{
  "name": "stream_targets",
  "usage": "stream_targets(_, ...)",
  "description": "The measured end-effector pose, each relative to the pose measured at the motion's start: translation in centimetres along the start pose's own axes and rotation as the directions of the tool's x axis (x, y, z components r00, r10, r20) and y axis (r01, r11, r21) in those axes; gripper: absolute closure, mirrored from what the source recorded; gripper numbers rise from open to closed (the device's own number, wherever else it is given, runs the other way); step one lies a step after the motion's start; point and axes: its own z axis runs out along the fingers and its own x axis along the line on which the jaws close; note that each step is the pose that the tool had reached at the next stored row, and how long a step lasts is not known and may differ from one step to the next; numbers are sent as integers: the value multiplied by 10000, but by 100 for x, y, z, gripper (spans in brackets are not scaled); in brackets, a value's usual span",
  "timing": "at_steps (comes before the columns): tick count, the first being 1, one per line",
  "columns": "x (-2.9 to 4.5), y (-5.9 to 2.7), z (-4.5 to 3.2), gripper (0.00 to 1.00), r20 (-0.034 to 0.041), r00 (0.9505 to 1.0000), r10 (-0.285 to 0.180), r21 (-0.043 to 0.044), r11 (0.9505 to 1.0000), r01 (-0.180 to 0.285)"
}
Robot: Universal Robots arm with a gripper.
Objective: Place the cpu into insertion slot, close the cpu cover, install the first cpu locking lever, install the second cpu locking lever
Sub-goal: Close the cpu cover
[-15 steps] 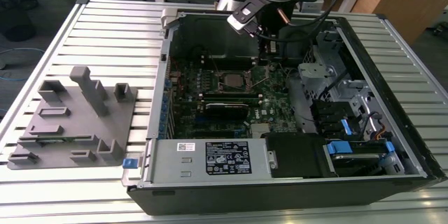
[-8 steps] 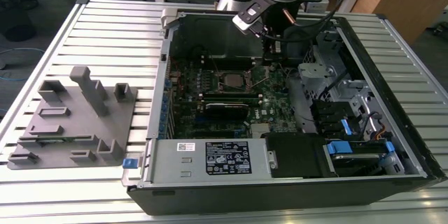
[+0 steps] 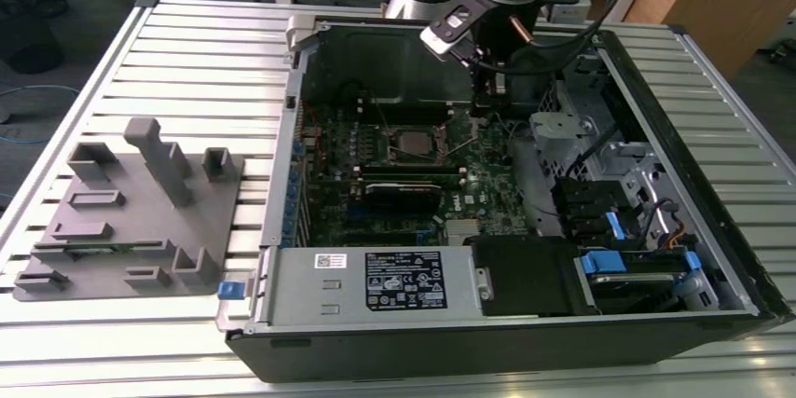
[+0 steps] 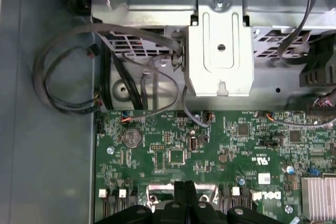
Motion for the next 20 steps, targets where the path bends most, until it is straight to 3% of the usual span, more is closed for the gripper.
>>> stream_targets(20, 2, 110, 6, 89, 0, 10000, -1, 0, 10000, 1)
